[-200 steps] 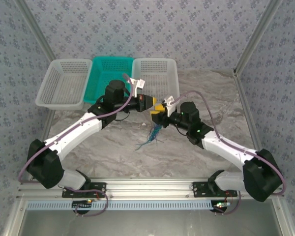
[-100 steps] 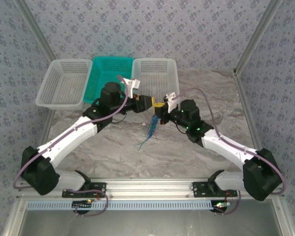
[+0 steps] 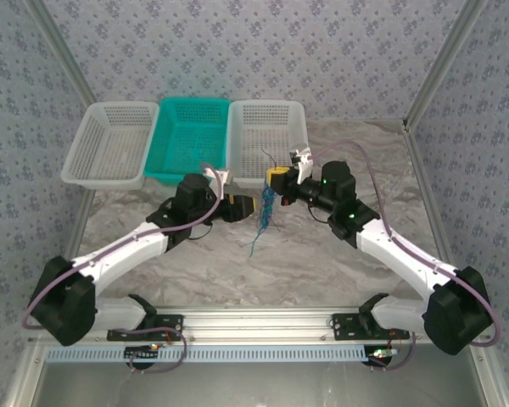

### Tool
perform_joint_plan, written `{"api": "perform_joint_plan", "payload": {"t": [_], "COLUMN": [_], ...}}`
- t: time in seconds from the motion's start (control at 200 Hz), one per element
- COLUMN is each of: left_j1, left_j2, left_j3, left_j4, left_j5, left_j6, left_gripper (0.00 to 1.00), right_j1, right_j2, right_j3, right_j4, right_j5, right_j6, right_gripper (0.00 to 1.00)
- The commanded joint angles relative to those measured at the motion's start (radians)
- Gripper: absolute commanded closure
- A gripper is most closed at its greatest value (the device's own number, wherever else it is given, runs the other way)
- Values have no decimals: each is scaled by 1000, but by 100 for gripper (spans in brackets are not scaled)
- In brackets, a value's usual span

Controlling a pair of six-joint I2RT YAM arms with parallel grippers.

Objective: Untangle the cables

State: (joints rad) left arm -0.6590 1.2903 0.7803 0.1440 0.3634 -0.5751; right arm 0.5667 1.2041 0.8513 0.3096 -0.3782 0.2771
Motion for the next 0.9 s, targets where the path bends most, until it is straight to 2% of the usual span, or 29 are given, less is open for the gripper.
{"api": "perform_joint_plan", "payload": {"t": [0.0, 0.095, 0.135, 0.155, 0.195, 0.2, 0.205, 0.22, 0.225, 0.24, 0.25, 0.38, 0.56, 0.685, 0.894], "left_j1": [-34, -44, -45, -45, -45, -45, -46, -46, -46, -47, -46, -47, -47, -48, -42], "left_j2": [58, 131, 155, 167, 187, 190, 192, 198, 199, 205, 207, 203, 162, 138, 101], "left_j3": [59, 96, 103, 106, 117, 118, 119, 124, 126, 129, 132, 124, 69, 31, 5], "left_j4": [57, 64, 89, 103, 117, 118, 119, 119, 118, 114, 112, 75, 40, 33, -7], "left_j5": [43, 24, 31, 38, 49, 50, 50, 52, 51, 50, 48, 6, -23, -35, -87], "left_j6": [110, 159, 152, 145, 132, 130, 130, 125, 125, 122, 121, 122, 115, 102, 99], "left_gripper": [40, 39, 42, 48, 69, 69, 76, 82, 88, 93, 100, 100, 100, 100, 100], "right_j1": [-5, -3, -2, -3, -3, -3, -2, -4, -5, -5, -5, -40, -193, -275, -426], "right_j2": [-23, -19, -18, -18, -19, -21, -22, -24, -25, -28, -30, -69, -152, -217, -325], "right_j3": [54, 57, 61, 61, 61, 62, 63, 61, 61, 61, 61, 46, -28, -68, -103], "right_j4": [-28, -17, -17, -19, -25, -29, -30, -36, -39, -46, -51, -117, -173, -249, -359], "right_j5": [-41, -52, -55, -54, -49, -45, -41, -33, -29, -14, -3, 152, 305, 449, 575], "right_j6": [29, 46, 51, 52, 55, 57, 57, 58, 59, 62, 64, 127, 297, 330, 370], "right_gripper": [100, 100, 100, 100, 100, 100, 100, 100, 100, 100, 100, 100, 100, 100, 100]}}
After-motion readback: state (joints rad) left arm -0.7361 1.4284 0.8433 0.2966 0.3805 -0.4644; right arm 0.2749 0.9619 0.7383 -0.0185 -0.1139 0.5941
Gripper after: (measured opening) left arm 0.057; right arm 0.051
